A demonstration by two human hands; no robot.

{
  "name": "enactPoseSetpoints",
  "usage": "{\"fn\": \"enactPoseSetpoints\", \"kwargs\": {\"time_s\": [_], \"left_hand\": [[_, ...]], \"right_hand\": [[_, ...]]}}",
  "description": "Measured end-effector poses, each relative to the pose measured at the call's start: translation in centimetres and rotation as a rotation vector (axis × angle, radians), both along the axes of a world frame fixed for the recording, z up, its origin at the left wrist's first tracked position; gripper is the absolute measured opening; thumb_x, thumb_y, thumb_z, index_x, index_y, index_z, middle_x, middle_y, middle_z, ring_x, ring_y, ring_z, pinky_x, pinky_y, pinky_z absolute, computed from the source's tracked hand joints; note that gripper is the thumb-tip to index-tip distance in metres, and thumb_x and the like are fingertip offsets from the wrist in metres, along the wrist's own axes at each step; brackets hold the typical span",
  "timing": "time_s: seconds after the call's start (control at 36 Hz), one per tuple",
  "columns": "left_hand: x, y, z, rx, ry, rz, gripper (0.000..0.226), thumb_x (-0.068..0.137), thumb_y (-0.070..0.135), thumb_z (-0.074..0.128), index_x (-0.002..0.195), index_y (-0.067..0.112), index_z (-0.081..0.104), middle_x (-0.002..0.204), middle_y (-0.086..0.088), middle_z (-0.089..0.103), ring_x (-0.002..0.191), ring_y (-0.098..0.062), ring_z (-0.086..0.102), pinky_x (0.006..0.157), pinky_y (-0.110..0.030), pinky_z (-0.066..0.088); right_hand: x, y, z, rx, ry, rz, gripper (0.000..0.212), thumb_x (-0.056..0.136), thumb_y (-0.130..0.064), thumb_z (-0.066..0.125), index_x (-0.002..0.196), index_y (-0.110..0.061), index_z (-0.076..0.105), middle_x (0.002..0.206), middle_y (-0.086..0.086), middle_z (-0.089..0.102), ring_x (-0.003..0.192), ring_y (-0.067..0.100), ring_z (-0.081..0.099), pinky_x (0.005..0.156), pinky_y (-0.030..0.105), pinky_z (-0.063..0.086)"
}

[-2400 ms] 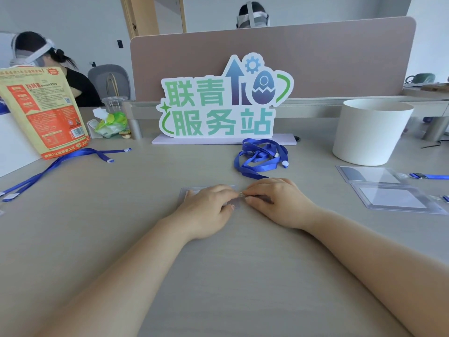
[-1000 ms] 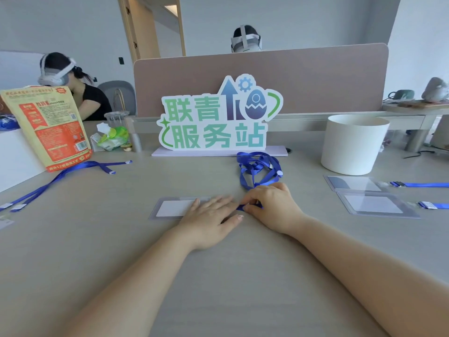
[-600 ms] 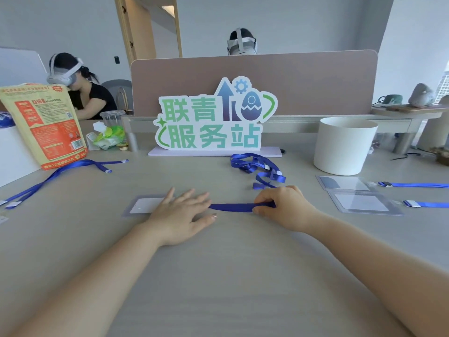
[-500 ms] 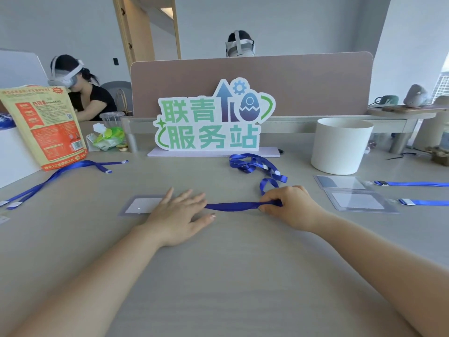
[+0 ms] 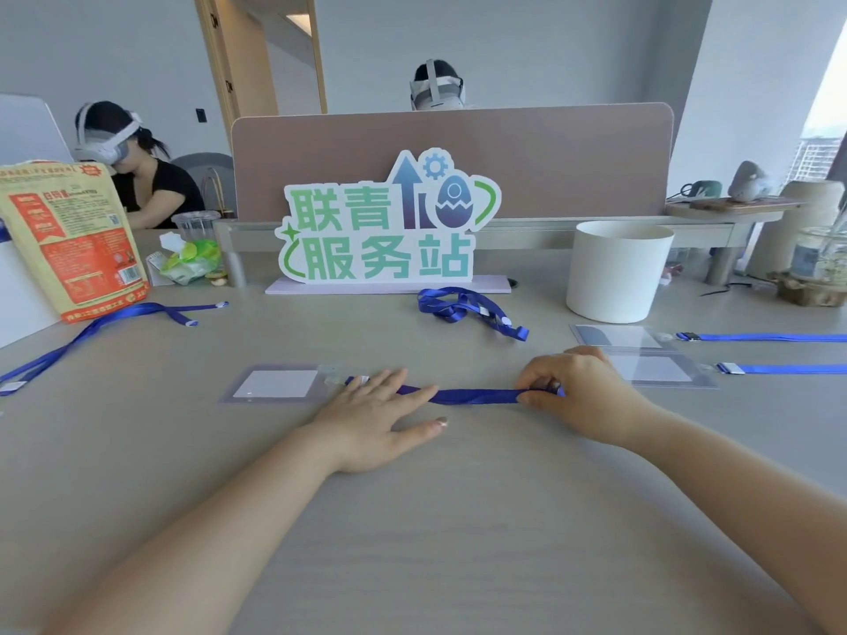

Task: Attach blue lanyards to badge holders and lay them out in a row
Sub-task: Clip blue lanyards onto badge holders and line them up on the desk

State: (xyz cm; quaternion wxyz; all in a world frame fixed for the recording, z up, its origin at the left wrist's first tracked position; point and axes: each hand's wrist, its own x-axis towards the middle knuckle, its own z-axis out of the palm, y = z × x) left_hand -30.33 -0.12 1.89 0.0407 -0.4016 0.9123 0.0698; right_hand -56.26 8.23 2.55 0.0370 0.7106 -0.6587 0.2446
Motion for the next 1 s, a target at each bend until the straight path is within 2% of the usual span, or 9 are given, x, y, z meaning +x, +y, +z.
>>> {"fn": "enactPoseSetpoints", "kwargs": {"time_s": [0.11, 0.19, 0.31, 0.42, 0.53, 0.64, 0.75, 0.89, 1.0], "left_hand": [[-0.4, 1.0, 1.1, 0.030, 0.053, 0.023, 0.063, 0.087, 0.071, 0.024, 0.146, 0.048, 0.017, 0.159, 0.012, -0.003, 0.146, -0.010, -0.006, 0.116, -0.033, -0.005], [-1.6, 2.3, 2.0, -0.028, 0.060, 0.021, 0.064, 0.092, 0.064, 0.031, 0.147, 0.032, 0.029, 0.158, 0.018, -0.001, 0.146, -0.007, -0.002, 0.113, -0.031, 0.003], [-3.2, 3.0, 0.9, 0.063, 0.070, 0.072, 0.088, 0.084, 0.075, 0.028, 0.150, 0.019, 0.016, 0.160, 0.008, -0.004, 0.147, -0.011, 0.001, 0.118, -0.035, 0.012], [-3.6, 2.8, -0.2, 0.018, -0.004, 0.022, 0.082, 0.082, 0.078, 0.017, 0.151, 0.036, 0.000, 0.160, 0.002, -0.009, 0.146, -0.012, -0.011, 0.120, -0.038, -0.002], [-3.5, 2.7, -0.4, 0.016, -0.016, 0.019, 0.073, 0.082, 0.079, 0.013, 0.147, 0.048, -0.003, 0.160, 0.003, -0.011, 0.146, -0.011, -0.013, 0.119, -0.037, -0.005], [-3.6, 2.6, -0.7, -0.008, 0.010, 0.001, 0.072, 0.081, 0.078, 0.011, 0.147, 0.049, 0.000, 0.159, 0.011, -0.011, 0.146, -0.010, -0.012, 0.119, -0.037, -0.004], [-3.4, 2.8, -0.7, -0.023, 0.037, -0.056, 0.088, 0.072, 0.080, 0.006, 0.150, 0.040, 0.004, 0.155, 0.026, -0.010, 0.143, -0.002, -0.014, 0.119, -0.038, -0.004], [-3.4, 2.6, -1.1, -0.041, 0.068, -0.083, 0.112, 0.059, 0.091, -0.005, 0.152, 0.030, 0.003, 0.157, 0.020, -0.006, 0.143, 0.002, -0.010, 0.119, -0.031, -0.004], [-3.3, 2.4, -1.3, -0.024, 0.095, -0.066, 0.118, 0.044, 0.097, -0.014, 0.148, 0.044, 0.005, 0.158, 0.018, -0.004, 0.145, -0.003, -0.006, 0.120, -0.033, 0.001]], "right_hand": [[-1.5, 2.1, 0.0, -0.035, 0.155, -0.003, 0.003, 0.082, -0.031, 0.068, 0.083, -0.031, 0.066, 0.068, -0.022, 0.053, 0.073, 0.009, 0.050, 0.084, 0.017, 0.023], [-2.4, 3.3, -0.4, -0.064, 0.175, -0.029, 0.005, 0.081, -0.029, 0.070, 0.083, -0.028, 0.066, 0.073, -0.017, 0.057, 0.073, 0.009, 0.047, 0.085, 0.019, 0.022], [-3.0, 4.7, -0.5, -0.074, 0.178, -0.081, 0.005, 0.083, -0.026, 0.068, 0.088, -0.026, 0.066, 0.078, -0.016, 0.056, 0.076, 0.009, 0.046, 0.086, 0.022, 0.022], [-4.0, 5.8, -0.5, -0.079, 0.174, -0.124, 0.006, 0.084, -0.025, 0.068, 0.089, -0.026, 0.068, 0.081, -0.012, 0.063, 0.078, 0.014, 0.054, 0.083, 0.024, 0.027], [-5.3, 6.9, -0.7, -0.071, 0.163, -0.184, 0.008, 0.083, -0.021, 0.069, 0.089, -0.026, 0.068, 0.078, -0.016, 0.058, 0.075, 0.016, 0.057, 0.081, 0.025, 0.027], [-6.3, 8.0, -1.0, -0.121, 0.135, -0.218, 0.009, 0.081, -0.016, 0.071, 0.085, -0.022, 0.066, 0.075, -0.017, 0.056, 0.068, 0.010, 0.048, 0.079, 0.028, 0.032], [-7.0, 8.5, -1.7, -0.127, 0.069, -0.232, 0.015, 0.080, -0.009, 0.070, 0.083, -0.017, 0.058, 0.076, -0.011, 0.059, 0.070, 0.014, 0.055, 0.075, 0.031, 0.035], [-6.7, 9.0, -1.8, 0.006, -0.183, -0.225, 0.024, 0.082, -0.001, 0.060, 0.088, -0.017, 0.043, 0.088, -0.003, 0.061, 0.084, 0.023, 0.057, 0.077, 0.035, 0.046], [-7.0, 9.3, -1.6, 0.049, -0.318, -0.252, 0.024, 0.082, -0.011, 0.067, 0.090, -0.017, 0.045, 0.086, -0.008, 0.057, 0.080, 0.017, 0.054, 0.074, 0.028, 0.044]]}}
